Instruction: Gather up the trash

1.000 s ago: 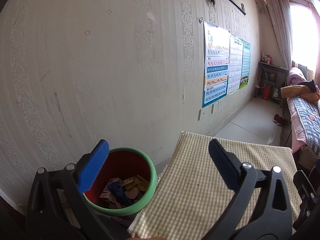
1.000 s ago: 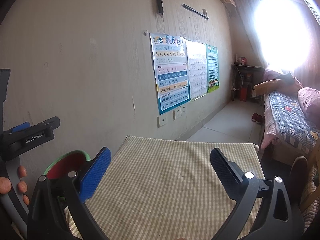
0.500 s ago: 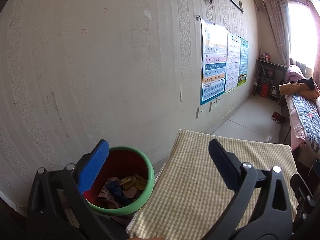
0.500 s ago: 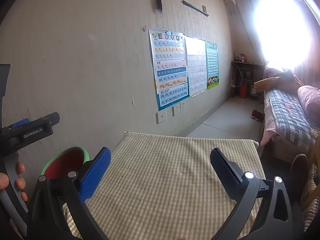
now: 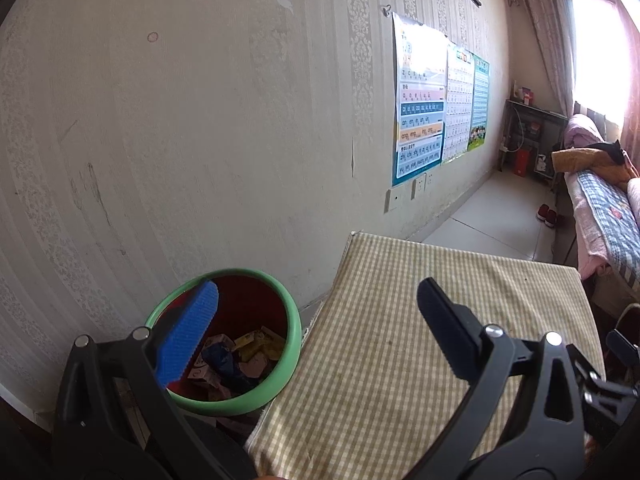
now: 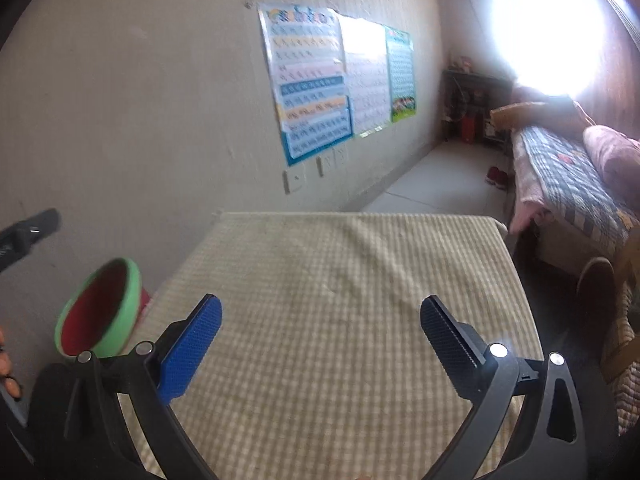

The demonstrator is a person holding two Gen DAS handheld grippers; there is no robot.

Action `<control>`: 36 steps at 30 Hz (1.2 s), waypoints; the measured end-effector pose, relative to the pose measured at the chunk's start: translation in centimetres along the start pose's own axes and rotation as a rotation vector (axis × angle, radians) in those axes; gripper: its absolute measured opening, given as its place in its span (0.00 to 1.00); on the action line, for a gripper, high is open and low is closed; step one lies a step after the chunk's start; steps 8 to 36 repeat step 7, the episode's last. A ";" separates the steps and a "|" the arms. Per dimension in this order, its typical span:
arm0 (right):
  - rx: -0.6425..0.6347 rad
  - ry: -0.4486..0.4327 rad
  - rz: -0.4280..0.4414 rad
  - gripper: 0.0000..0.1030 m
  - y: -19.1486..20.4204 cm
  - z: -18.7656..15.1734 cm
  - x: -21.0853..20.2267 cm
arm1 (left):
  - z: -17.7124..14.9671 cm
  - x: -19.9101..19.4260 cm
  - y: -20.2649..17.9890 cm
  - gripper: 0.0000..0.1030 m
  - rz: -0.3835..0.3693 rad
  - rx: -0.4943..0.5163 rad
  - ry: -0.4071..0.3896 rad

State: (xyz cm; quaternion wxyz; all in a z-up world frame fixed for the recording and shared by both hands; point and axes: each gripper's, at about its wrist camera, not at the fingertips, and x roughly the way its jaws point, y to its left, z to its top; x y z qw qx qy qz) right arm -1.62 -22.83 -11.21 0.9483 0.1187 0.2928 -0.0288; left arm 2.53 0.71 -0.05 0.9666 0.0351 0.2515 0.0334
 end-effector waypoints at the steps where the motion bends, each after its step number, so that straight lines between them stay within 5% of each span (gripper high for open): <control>1: 0.022 0.033 -0.054 0.93 -1.6 -0.4 1.5 | -0.3 0.3 0.1 0.95 -0.011 -0.002 0.011; 7: 0.085 0.170 -0.262 0.93 -8.8 -2.5 8.1 | -1.9 2.6 0.2 0.95 -0.075 -0.047 0.130; 36: 0.085 0.170 -0.262 0.93 -8.8 -2.5 8.1 | -1.9 2.6 0.2 0.95 -0.075 -0.047 0.130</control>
